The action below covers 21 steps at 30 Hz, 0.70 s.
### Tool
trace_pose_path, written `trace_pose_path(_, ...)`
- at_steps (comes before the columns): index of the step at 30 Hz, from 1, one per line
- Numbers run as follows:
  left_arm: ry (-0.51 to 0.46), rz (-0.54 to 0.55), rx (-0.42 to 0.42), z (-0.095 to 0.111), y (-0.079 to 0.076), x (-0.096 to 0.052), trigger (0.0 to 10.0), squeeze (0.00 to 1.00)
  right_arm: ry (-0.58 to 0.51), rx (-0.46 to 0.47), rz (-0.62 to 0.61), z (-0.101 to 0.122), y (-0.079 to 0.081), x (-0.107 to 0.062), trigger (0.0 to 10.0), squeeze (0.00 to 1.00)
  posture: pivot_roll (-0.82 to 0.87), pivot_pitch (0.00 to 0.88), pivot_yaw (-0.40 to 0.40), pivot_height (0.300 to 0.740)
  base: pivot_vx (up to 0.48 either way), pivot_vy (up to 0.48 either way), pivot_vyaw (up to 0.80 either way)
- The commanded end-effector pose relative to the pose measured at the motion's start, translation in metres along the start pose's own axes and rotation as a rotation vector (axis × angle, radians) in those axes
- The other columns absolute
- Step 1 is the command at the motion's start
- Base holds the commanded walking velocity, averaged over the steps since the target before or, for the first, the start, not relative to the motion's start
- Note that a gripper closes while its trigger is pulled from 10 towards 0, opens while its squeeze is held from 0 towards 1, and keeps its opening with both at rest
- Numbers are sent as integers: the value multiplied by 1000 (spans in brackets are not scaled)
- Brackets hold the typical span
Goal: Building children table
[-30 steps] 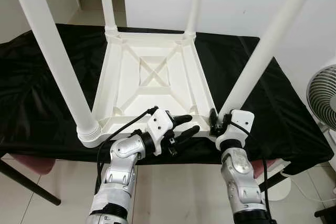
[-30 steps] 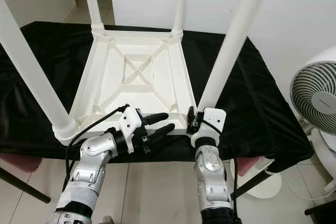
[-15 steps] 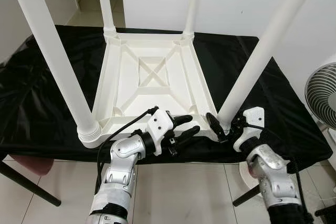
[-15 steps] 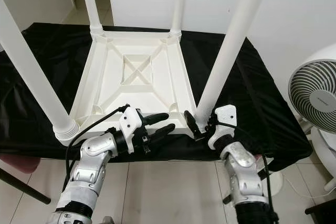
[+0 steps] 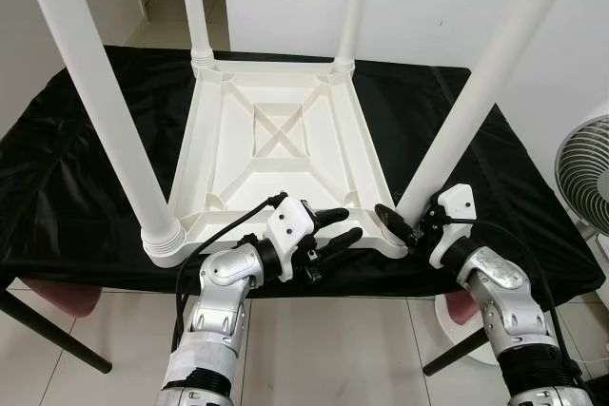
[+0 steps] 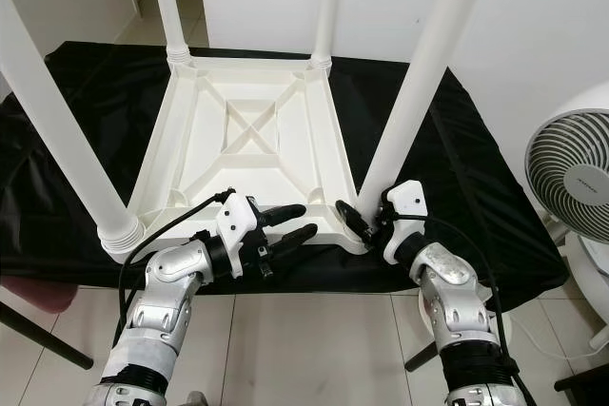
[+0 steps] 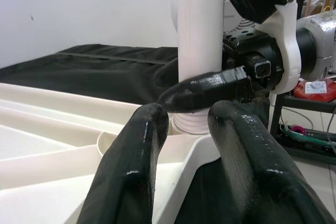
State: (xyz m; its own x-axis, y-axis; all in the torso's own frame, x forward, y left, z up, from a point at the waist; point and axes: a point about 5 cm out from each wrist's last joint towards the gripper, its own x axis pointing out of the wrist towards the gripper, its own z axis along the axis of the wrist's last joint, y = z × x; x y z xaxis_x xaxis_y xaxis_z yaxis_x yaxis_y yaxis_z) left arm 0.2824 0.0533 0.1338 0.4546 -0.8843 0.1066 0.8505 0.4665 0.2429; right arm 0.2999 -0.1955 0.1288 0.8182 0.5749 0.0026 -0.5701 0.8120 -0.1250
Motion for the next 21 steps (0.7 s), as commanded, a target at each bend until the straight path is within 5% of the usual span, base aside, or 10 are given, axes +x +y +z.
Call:
trace_pose_path(1,44,204,-85,-19,-14,-4,10000,0,56,26,19,-13,3,-3,0,0,50,7,-17,740,0,0,0)
trace_pose_path(14,39,203,-86,-17,-13,-2,10000,0,112,70,-192,-25,10,2,0,0,43,25,-14,740,0,0,0)
trace_pose_path(21,35,201,-92,-16,-14,0,10000,0,88,175,-438,-26,25,16,0,0,37,29,-9,740,0,0,0)
